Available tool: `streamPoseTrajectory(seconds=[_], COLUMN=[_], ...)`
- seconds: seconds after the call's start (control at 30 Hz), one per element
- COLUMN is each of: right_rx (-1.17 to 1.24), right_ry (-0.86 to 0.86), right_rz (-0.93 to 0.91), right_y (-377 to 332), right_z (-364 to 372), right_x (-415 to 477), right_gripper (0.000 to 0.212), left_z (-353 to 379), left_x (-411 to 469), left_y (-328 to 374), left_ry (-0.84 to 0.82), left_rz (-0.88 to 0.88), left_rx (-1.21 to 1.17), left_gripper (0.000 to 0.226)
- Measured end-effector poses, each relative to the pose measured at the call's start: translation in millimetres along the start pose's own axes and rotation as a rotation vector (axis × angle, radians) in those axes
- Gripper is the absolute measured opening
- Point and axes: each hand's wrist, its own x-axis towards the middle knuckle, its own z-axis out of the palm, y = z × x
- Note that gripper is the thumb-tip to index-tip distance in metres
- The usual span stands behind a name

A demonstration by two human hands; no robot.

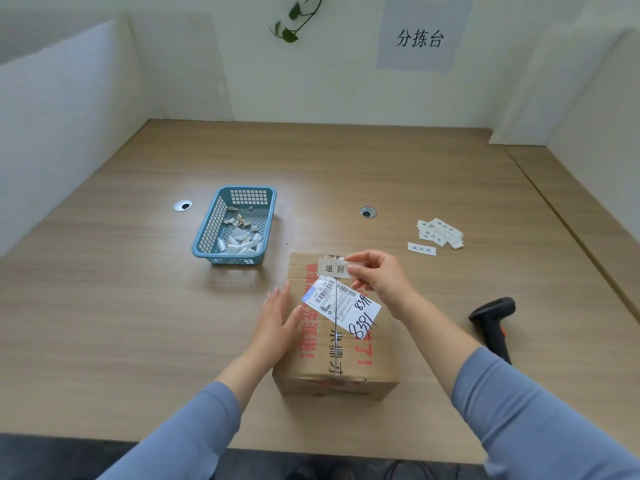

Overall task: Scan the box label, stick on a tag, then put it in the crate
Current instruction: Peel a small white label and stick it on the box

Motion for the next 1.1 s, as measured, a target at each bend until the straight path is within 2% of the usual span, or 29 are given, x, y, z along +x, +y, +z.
streamPoseTrajectory(seconds=[0.07, 0.13, 0.23, 0.33, 0.53, 0.63, 1.1], right_rx=[0.002, 0.013, 0.055, 0.048, 0.013, 0.003, -0.028], right_ry=[-0.008, -0.015, -0.023, -0.043, -0.064, -0.072, -0.082], right_rz=[-0.01, -0.023, -0.03, -0.032, -0.047, -0.053, -0.04], right_y=[0, 0, 0, -3, -7, -9, -10], right_z=[-1, -2, -2, -2, -2, -2, -2], right_x=[-2, -6, -11, -15, -15, -16, -14], right_gripper=[0.019, 0.02, 0.022, 0.023, 0.019, 0.018, 0.019], left_z=[-9, -21, -37, -41, -40, -40, -42], left_x=[-2, -4, -9, -7, -2, -1, 4], left_y=[14, 32, 58, 72, 78, 79, 77], left_ry=[0.124, 0.169, 0.073, -0.048, -0.166, -0.178, -0.212], left_rz=[0.041, 0.058, 0.021, -0.022, -0.079, -0.101, -0.102], left_rx=[-0.075, -0.216, -0.5, -0.593, -0.58, -0.609, -0.551], left_gripper=[0.05, 0.034, 0.018, 0.012, 0.01, 0.006, 0.013])
